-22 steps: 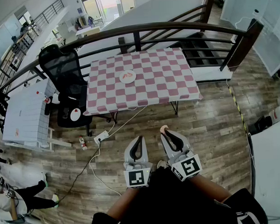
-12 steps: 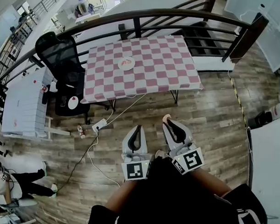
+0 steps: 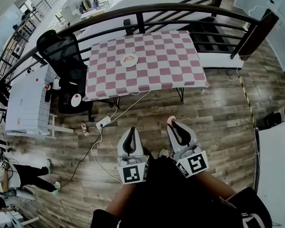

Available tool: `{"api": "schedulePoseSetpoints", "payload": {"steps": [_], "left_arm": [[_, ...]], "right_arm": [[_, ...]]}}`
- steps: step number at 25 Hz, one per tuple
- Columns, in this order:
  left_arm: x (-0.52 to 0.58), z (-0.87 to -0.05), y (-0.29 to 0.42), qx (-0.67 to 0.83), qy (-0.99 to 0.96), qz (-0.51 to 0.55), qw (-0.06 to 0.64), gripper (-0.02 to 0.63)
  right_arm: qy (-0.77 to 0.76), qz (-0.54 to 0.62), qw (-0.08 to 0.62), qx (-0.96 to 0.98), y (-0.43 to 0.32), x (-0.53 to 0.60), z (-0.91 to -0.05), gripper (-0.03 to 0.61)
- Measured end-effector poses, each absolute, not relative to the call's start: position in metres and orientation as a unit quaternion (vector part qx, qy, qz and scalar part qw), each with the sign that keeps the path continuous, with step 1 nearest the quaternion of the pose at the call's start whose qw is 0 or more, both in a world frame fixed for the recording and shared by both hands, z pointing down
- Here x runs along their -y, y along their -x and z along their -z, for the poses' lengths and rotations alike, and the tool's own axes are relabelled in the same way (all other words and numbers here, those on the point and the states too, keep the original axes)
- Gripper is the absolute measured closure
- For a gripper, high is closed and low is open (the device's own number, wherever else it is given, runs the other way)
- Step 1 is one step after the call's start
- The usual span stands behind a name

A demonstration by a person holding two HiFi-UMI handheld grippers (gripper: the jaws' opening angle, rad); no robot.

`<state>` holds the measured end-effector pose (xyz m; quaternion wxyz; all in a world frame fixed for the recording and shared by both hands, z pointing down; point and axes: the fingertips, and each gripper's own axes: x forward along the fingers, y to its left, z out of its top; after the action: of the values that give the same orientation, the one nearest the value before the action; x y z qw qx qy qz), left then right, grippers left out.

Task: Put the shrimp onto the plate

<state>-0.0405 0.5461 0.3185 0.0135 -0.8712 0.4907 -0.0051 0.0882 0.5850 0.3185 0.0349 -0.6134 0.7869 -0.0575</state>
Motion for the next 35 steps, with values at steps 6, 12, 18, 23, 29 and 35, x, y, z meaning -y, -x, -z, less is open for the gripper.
{"api": "schedulePoseSetpoints", "payload": {"steps": [6, 12, 18, 23, 29, 35], "left_arm": [[-0.545, -0.339, 0.030, -0.496, 0.868, 0.030, -0.003, 0.604], [-0.541, -0.330, 0.022, -0.493, 0.870, 0.025, 0.006, 0.604], [-0.530, -0.338, 0.019, -0.490, 0.872, 0.027, -0.004, 0.604], [-0.517, -0.338, 0.017, -0.488, 0.872, 0.025, -0.007, 0.604], [-0.480, -0.348, 0.011, -0.490, 0.871, 0.022, -0.013, 0.604], [-0.416, -0.352, -0.011, -0.473, 0.880, 0.026, -0.013, 0.604]], "right_arm": [[0.613, 0.067, 0.031, -0.787, -0.102, -0.589, -0.331, 0.523], [0.615, 0.068, 0.029, -0.785, -0.109, -0.586, -0.333, 0.523], [0.607, 0.071, 0.018, -0.791, -0.105, -0.573, -0.339, 0.523], [0.607, 0.085, 0.013, -0.790, -0.110, -0.559, -0.345, 0.523], [0.612, 0.090, 0.004, -0.785, -0.119, -0.528, -0.355, 0.523], [0.630, 0.092, -0.006, -0.771, -0.139, -0.474, -0.357, 0.523]]}}
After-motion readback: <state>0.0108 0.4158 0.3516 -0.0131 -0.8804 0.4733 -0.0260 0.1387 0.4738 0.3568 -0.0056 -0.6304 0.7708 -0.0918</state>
